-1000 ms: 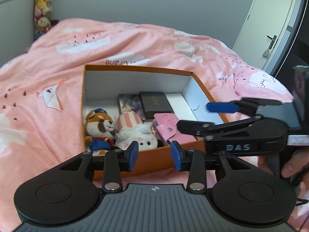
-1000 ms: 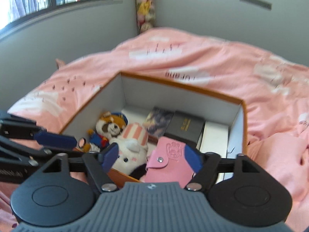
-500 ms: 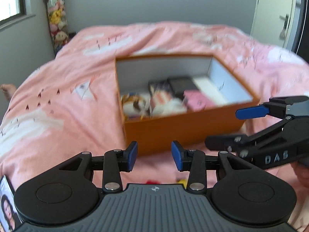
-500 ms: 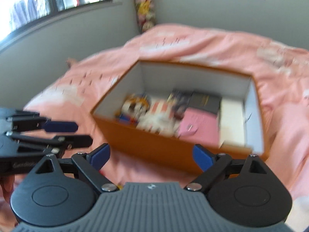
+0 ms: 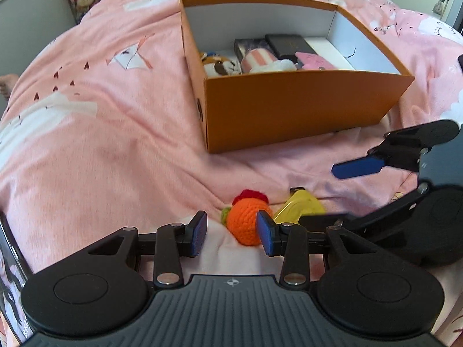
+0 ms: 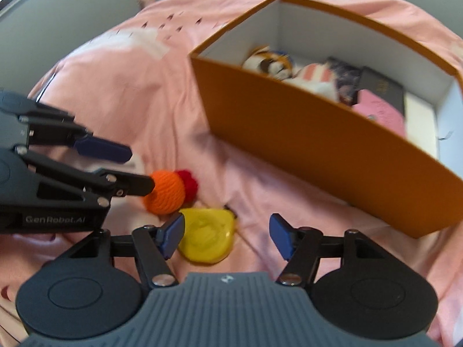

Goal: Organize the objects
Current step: 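Grasp the orange crocheted ball with the left tool while the right tool grasps the yellow tape measure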

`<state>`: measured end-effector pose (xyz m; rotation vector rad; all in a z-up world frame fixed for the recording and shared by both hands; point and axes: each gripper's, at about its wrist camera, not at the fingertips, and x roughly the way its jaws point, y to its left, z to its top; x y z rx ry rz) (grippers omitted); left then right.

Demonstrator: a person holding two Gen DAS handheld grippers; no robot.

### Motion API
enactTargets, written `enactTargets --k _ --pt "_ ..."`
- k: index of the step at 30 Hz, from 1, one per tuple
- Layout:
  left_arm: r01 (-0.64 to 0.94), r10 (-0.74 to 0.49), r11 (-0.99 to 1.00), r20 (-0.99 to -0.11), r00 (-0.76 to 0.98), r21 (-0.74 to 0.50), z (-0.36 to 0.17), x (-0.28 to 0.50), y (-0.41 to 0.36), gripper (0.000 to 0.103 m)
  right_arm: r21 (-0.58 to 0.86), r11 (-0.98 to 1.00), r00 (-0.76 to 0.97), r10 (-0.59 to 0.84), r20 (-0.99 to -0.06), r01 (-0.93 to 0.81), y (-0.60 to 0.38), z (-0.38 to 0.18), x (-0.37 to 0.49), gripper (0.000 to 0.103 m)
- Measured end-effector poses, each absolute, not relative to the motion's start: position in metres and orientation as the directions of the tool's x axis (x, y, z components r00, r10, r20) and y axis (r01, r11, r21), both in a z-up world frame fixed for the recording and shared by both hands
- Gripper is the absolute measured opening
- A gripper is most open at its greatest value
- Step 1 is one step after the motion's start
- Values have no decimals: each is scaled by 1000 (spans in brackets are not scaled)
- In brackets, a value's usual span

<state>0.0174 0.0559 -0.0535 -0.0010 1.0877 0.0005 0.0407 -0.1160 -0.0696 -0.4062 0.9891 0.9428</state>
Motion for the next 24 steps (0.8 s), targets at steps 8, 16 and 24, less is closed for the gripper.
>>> enactTargets --k 8,16,24 --pt "-1 -26 1000 -892 451 -30 -55 19 60 47 117 508 146 448 -882 -853 -99 -93 40 57" --pt "-12 -51 998 -900 433 -62 -59 24 64 48 138 489 114 451 -885 -861 -93 -106 42 56" --pt "-16 -107 992 -891 440 -127 -61 26 68 57 80 544 208 447 -870 -835 -106 -89 44 56"
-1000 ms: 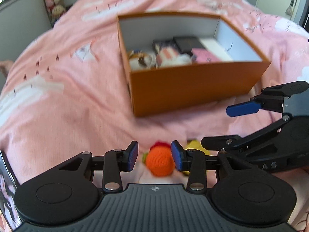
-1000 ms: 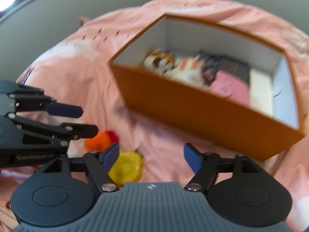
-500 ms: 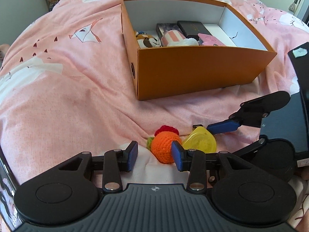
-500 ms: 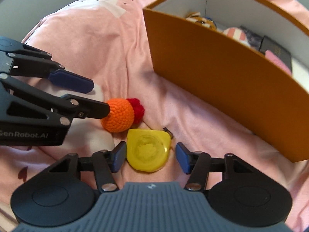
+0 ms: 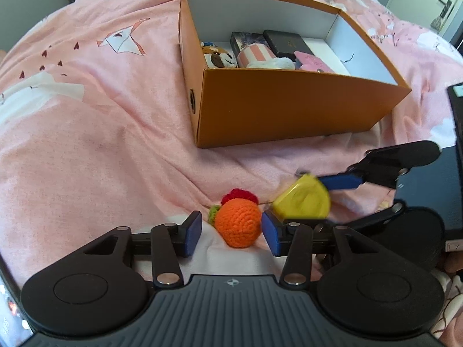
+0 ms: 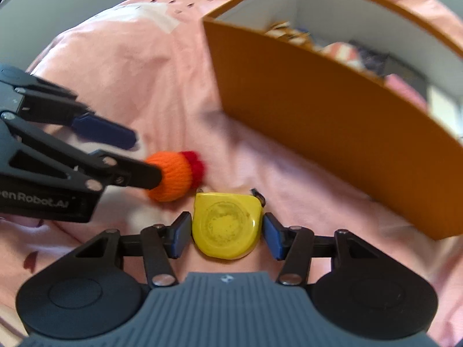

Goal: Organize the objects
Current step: 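Grasp the orange crocheted ball with the left tool while the right tool grasps the yellow tape measure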

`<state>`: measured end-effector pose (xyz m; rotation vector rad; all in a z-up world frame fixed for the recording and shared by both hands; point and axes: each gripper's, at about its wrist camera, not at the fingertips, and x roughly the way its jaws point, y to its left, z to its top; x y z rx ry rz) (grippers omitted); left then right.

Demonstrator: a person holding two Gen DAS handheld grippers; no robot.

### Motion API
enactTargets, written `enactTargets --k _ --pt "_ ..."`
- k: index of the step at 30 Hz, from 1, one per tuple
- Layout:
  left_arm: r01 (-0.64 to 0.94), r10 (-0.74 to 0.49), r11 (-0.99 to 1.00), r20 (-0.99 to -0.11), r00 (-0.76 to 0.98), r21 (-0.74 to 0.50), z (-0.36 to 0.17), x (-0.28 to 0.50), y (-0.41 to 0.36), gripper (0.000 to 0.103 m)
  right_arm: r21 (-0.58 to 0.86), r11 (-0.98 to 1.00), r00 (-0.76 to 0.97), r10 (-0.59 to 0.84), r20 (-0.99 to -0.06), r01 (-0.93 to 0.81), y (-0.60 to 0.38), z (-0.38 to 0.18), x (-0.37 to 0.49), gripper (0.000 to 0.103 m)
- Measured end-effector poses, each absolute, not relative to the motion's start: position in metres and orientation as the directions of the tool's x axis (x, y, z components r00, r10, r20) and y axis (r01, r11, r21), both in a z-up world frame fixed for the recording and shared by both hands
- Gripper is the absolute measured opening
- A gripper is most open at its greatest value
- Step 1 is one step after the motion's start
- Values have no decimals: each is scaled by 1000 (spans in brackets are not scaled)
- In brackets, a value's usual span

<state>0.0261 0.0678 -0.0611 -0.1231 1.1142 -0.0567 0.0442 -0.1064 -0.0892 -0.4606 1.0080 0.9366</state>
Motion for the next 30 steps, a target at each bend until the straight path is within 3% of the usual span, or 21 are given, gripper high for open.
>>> enactTargets --k 4,10,14,19,30 --pt "-2 -109 993 -895 433 -122 -67 32 63 60 11 614 307 409 -859 -789 -119 -82 55 56" --pt "26 -89 996 -914 397 -85 -81 41 52 60 81 664 259 397 -880 -743 -129 -98 74 56" --pt "25 -57 998 -923 382 -51 -87 46 50 49 89 660 251 403 -880 -746 -130 -100 75 56" --pt "26 -56 998 -912 406 -49 -82 42 49 46 113 668 241 414 -878 -736 -134 -98 76 56" --pt "63 -169 984 -764 623 -166 -14 32 52 46 104 631 316 516 -796 -769 -151 -32 70 56"
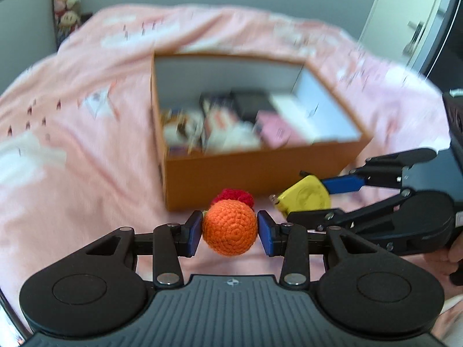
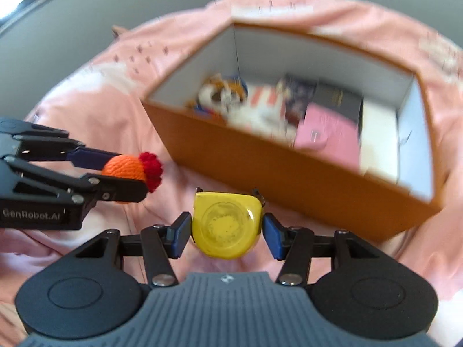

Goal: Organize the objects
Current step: 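Carry the orange ball and yellow tape measure over the orange box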

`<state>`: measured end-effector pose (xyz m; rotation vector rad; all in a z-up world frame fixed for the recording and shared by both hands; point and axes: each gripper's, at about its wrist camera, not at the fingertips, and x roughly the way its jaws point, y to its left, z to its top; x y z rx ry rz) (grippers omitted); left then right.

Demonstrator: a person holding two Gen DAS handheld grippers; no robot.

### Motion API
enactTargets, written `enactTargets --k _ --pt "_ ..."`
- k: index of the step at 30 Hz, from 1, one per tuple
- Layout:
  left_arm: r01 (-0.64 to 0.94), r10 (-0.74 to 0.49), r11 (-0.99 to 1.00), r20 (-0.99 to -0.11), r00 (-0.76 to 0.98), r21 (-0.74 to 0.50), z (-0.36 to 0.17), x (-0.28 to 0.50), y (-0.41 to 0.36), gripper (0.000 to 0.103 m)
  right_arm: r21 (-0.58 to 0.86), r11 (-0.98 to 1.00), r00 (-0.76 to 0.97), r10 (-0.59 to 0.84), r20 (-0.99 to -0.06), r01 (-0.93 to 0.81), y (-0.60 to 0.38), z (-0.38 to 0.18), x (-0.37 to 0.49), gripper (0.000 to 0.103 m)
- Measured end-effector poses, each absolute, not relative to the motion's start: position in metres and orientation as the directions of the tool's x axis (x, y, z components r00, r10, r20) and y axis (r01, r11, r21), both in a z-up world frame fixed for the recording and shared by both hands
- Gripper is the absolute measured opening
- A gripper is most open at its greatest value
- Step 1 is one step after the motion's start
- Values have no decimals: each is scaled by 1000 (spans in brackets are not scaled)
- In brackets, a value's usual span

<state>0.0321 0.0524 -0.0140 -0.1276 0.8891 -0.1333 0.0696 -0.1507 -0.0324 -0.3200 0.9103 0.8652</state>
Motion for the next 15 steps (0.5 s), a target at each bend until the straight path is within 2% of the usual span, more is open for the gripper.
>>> enactTargets --k 3,8,15 --pt "73 -168 984 -718 675 -161 7 37 53 46 85 624 356 546 -759 -777 -156 -8 71 56" --pt "78 -115 993 -674 730 -85 31 62 45 46 62 627 420 588 -691 -777 -158 27 85 56" --pt "78 -35 996 -644 764 38 24 107 36 46 80 672 463 586 -665 -736 -149 38 132 56"
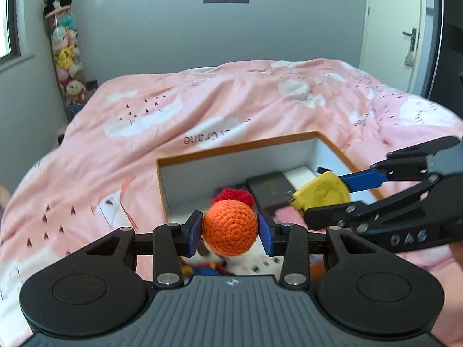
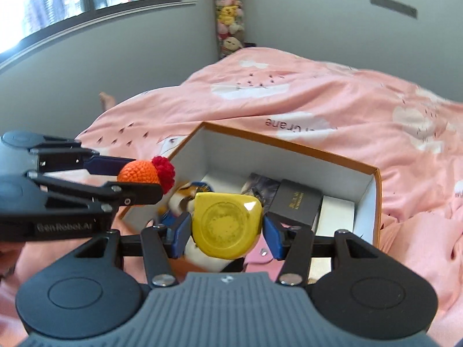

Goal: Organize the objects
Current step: 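Carry the orange ball and yellow tape measure over the orange box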

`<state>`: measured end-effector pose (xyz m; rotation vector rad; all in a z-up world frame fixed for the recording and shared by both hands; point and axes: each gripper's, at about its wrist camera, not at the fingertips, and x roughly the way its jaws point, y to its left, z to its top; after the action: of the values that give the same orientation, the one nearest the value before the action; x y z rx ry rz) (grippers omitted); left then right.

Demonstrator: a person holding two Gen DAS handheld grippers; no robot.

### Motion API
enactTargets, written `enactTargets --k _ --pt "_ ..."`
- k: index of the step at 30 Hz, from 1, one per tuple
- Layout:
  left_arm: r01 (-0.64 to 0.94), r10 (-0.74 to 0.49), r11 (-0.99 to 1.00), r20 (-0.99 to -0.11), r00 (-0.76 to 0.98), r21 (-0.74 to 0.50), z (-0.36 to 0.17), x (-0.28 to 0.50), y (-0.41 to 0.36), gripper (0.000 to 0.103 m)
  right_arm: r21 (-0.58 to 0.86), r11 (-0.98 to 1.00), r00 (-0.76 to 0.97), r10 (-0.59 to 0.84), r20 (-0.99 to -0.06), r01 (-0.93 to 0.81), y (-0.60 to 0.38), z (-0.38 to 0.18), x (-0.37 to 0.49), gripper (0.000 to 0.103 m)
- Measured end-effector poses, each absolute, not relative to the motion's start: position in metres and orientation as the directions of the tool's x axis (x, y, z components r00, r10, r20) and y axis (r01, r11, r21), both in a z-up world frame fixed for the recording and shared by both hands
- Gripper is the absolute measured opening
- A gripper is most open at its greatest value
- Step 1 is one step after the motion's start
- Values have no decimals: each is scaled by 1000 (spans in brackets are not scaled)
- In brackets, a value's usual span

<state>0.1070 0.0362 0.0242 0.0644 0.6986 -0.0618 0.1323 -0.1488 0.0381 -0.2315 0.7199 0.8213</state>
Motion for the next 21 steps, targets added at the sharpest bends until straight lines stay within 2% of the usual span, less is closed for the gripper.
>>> enactTargets --k 12,21 --pt "49 127 970 -665 736 239 -20 162 32 46 133 738 438 525 -730 -662 -115 5 200 56" --pt "59 170 954 -692 701 294 -38 176 35 46 174 743 388 516 -764 -646 -88 -14 222 56"
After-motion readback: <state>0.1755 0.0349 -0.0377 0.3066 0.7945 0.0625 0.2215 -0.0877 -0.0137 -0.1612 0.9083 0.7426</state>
